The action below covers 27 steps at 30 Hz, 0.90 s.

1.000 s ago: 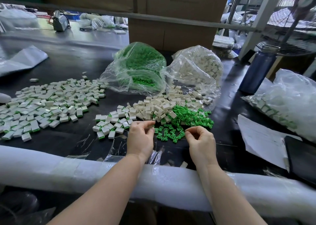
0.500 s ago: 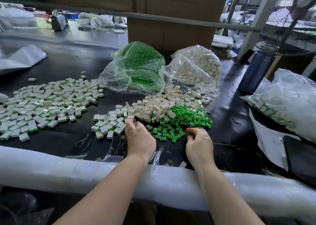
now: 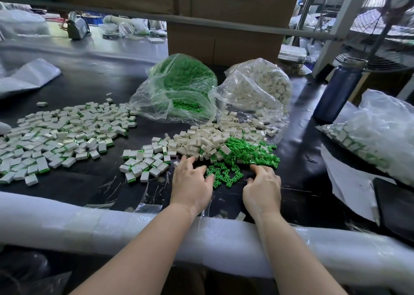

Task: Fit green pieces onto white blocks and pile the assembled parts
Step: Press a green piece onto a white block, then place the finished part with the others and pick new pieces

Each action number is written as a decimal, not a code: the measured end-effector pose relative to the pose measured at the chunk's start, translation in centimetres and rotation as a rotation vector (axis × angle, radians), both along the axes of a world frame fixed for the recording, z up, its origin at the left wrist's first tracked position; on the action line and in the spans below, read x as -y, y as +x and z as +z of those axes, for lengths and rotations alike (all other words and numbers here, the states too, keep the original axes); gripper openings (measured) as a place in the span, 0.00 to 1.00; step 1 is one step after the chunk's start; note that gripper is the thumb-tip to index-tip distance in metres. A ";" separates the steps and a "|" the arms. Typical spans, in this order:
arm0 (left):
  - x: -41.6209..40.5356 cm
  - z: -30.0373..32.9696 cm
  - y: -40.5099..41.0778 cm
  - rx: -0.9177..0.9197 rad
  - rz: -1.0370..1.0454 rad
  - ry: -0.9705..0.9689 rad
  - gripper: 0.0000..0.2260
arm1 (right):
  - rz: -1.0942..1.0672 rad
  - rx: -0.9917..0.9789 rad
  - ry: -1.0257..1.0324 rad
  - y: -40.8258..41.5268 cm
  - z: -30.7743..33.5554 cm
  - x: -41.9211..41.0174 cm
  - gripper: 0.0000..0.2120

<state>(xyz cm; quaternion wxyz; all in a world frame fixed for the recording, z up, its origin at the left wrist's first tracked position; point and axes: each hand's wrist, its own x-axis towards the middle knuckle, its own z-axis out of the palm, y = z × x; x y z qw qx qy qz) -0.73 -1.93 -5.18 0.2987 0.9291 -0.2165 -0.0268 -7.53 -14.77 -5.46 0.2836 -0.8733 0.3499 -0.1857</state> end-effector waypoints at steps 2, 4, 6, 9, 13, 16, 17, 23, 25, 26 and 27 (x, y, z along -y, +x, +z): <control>0.0 0.0 0.0 -0.004 -0.007 -0.014 0.20 | -0.008 -0.010 -0.007 0.0 0.1 -0.1 0.23; 0.0 0.0 0.0 -0.004 -0.008 -0.020 0.20 | -0.017 -0.031 -0.031 0.1 0.2 -0.3 0.25; 0.0 0.0 -0.1 -0.005 -0.008 -0.020 0.20 | -0.029 -0.080 -0.070 0.2 0.3 -0.4 0.26; 0.0 0.1 -0.2 -0.009 -0.007 -0.017 0.20 | -0.026 -0.151 -0.100 0.5 0.3 -0.5 0.27; 0.0 0.2 -0.3 -0.025 -0.002 -0.020 0.20 | -0.002 -0.229 -0.122 0.9 0.2 -0.5 0.27; 0.0 0.2 -0.3 -0.029 -0.002 -0.013 0.20 | -0.017 -0.176 -0.114 0.8 0.1 -0.4 0.23; 0.0 0.2 -0.3 -0.029 -0.002 -0.011 0.21 | -0.021 -0.146 -0.118 0.7 0.1 -0.4 0.21; -0.1 0.3 -0.4 -0.022 -0.003 -0.007 0.20 | -0.048 -0.028 -0.101 0.3 0.3 -0.3 0.13; -0.1 0.3 -0.4 -0.023 -0.010 -0.002 0.20 | -0.041 -0.032 -0.096 0.2 0.3 -0.2 0.16; -0.1 0.3 -0.4 -0.025 -0.017 -0.002 0.20 | -0.032 -0.044 -0.096 0.2 0.3 -0.2 0.17; 0.0 0.3 -0.5 -0.030 -0.024 -0.004 0.20 | -0.022 -0.065 -0.098 0.3 0.2 -0.2 0.19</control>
